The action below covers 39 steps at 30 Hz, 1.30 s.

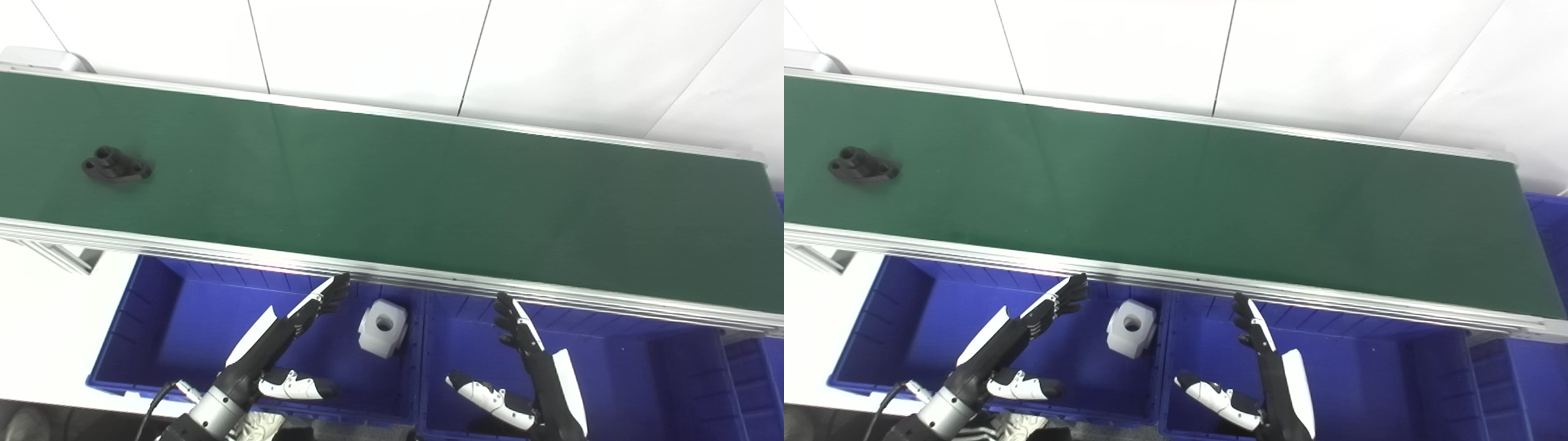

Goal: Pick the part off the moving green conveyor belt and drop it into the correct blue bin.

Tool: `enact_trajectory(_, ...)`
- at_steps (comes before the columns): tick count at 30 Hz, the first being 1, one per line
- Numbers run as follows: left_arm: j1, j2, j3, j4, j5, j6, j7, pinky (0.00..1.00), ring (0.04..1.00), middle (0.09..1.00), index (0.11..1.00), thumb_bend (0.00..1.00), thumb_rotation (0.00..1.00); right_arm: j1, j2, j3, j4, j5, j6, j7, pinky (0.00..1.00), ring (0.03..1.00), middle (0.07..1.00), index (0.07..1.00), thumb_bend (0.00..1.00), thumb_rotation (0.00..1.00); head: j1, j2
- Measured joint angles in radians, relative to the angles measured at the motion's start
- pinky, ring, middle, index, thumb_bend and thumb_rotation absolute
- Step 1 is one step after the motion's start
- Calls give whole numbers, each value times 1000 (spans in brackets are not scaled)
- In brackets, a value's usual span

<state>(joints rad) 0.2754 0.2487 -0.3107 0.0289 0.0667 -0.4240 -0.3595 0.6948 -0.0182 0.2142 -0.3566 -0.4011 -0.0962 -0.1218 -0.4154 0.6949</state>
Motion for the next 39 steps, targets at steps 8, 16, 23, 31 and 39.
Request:
enact_trajectory(8,-15,12,11,26,-62,-2,-26,943,972,997,998,661,588,-17,23,21,15,-32,-3,-4,828,877,901,919,803,397,-94,-15)
enact_trajectory(16,-20,13,20,26,-72,-2,-44,950,974,996,992,630,569,-21,42,29,31,-70,-2,-5,856,888,907,931,794,415,-86,-11)
enact_trajectory(23,-20,13,27,26,-80,-3,-53,925,961,990,984,639,579,-28,47,32,38,-83,-2,-5,884,902,913,935,793,426,-86,-14)
enact_trajectory(31,-20,12,29,14,-79,-3,-53,921,964,992,990,660,614,-26,48,33,33,-89,-2,-5,824,883,914,938,786,420,-53,-17)
enact_trajectory(39,-20,-11,-4,-51,-29,-6,-47,894,941,973,977,686,621,0,-13,7,-46,-96,-2,2,779,855,894,926,783,395,-14,-20)
